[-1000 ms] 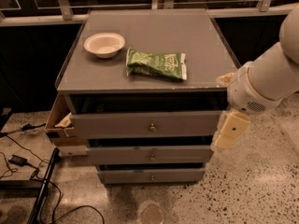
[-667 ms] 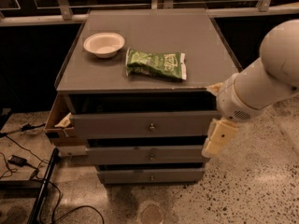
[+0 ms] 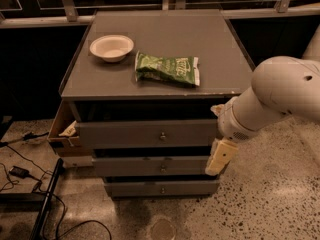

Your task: Open top drawer

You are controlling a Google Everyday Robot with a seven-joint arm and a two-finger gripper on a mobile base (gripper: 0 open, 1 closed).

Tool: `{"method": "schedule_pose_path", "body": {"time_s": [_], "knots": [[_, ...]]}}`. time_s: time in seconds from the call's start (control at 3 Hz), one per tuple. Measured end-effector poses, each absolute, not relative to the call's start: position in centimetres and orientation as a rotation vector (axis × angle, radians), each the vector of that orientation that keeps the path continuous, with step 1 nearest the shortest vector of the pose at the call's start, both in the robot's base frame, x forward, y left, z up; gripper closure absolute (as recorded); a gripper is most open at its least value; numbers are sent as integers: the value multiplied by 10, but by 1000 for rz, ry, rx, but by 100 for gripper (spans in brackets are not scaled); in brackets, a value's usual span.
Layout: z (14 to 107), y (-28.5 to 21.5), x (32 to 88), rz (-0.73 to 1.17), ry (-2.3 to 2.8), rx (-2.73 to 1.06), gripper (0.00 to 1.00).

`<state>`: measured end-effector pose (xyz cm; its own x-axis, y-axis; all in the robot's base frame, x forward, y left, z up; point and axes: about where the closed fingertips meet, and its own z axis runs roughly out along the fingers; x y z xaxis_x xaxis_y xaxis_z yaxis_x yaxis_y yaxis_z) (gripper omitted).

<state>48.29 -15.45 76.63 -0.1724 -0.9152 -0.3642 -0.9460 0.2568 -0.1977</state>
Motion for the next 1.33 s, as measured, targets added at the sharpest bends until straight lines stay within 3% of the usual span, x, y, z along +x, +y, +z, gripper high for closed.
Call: {"method": "schedule_pose_path", "body": {"time_s": [1.33], "knots": [[703, -174, 531, 58, 2043, -1646, 0]]}}
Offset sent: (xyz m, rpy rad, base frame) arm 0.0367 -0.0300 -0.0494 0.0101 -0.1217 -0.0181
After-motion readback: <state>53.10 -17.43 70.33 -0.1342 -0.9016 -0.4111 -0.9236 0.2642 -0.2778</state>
